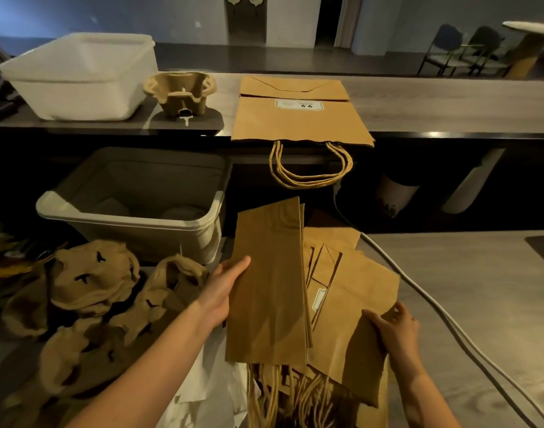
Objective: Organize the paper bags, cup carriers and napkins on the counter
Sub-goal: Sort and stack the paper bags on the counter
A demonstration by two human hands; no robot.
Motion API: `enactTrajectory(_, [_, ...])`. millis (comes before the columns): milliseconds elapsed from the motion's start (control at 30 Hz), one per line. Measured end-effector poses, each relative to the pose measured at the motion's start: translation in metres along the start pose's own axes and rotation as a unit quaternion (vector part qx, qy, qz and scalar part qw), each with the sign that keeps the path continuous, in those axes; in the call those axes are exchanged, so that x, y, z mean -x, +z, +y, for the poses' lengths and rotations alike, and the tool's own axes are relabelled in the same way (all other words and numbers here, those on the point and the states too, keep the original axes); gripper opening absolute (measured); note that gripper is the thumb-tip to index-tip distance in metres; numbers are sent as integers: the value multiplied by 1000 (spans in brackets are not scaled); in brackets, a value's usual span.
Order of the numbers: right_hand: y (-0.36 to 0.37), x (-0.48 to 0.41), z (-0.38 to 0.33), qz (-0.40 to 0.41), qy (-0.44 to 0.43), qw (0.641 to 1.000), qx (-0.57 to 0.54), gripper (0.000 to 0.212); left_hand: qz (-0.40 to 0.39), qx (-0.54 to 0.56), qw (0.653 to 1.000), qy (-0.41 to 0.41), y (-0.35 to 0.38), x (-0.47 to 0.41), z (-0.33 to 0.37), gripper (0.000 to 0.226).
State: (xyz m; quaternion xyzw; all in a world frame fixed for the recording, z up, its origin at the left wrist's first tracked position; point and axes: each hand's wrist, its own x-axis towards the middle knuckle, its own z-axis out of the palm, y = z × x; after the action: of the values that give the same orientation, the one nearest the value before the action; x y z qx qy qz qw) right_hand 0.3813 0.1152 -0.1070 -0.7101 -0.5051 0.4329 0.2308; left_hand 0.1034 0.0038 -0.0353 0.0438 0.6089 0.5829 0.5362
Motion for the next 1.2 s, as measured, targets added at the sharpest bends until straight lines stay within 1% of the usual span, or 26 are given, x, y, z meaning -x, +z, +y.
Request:
enactTrajectory(100, [2, 4, 0, -33, -3, 999, -40, 62, -11, -8, 1000, -3, -1, 1, -2, 50])
enactTrajectory(167, [4, 7, -1, -59, 13, 993, -100, 53, -24, -23, 999, -13, -1, 2, -3, 50])
enactTrajectory(233, [6, 10, -3, -51, 5, 989, -140, 45, -31, -9, 999, -20, 0, 3, -3, 48])
enactTrajectory(300, [4, 15, -7, -43, -22, 984, -169, 34, -41, 13, 999, -29, 1, 4, -2, 46])
enactTrajectory(367, [2, 21, -12, -43, -43, 975, -212, 28, -48, 24, 998, -41, 2, 5, -2, 42])
enactTrajectory(400, [1, 24, -15, -38, -46, 970, -235, 28, -48, 28, 997, -45, 2, 6, -1, 39])
enactTrajectory(467, [-1, 27, -19, -17, -41, 959, -279, 35, -46, 32, 997, -48, 4, 6, -1, 37])
enactTrajectory(533, [-2, 29, -25, -20, -32, 952, -303, 40, -36, 29, 998, -46, 6, 6, -1, 39])
enactTrajectory(667, [1, 31, -37, -73, -39, 953, -292, 25, -19, 6, 999, -44, 14, 6, -1, 38])
enactTrajectory(733, [5, 32, -43, -110, -41, 953, -278, 22, -31, 1, 998, -47, 20, 8, -1, 34])
enactTrajectory(800, [9, 36, -51, -144, -44, 950, -274, 24, -46, 7, 998, -43, 25, 11, -2, 33])
enactTrajectory(867, [13, 42, -60, -167, -40, 946, -275, 36, -57, 20, 998, -34, 27, 10, -4, 45])
enactTrajectory(933, [20, 50, -68, -188, -32, 941, -280, 42, -71, 25, 997, -35, 28, 11, -6, 62])
enactTrajectory(967, [24, 55, -73, -198, -25, 939, -281, 45, -77, 29, 996, -38, 28, 12, -7, 66])
enactTrajectory(1033, [32, 60, -78, -229, -14, 932, -281, 52, -80, 53, 995, -40, 27, 12, -10, 62])
enactTrajectory(1067, [35, 62, -79, -242, -19, 931, -274, 50, -74, 65, 994, -37, 27, 12, -10, 55])
enactTrajectory(1133, [37, 67, -83, -257, -20, 929, -267, 40, -54, 61, 996, -25, 27, 13, -10, 44])
enactTrajectory(1200, [36, 71, -85, -314, 0, 903, -293, 28, -33, 37, 999, -21, 26, 12, -10, 46])
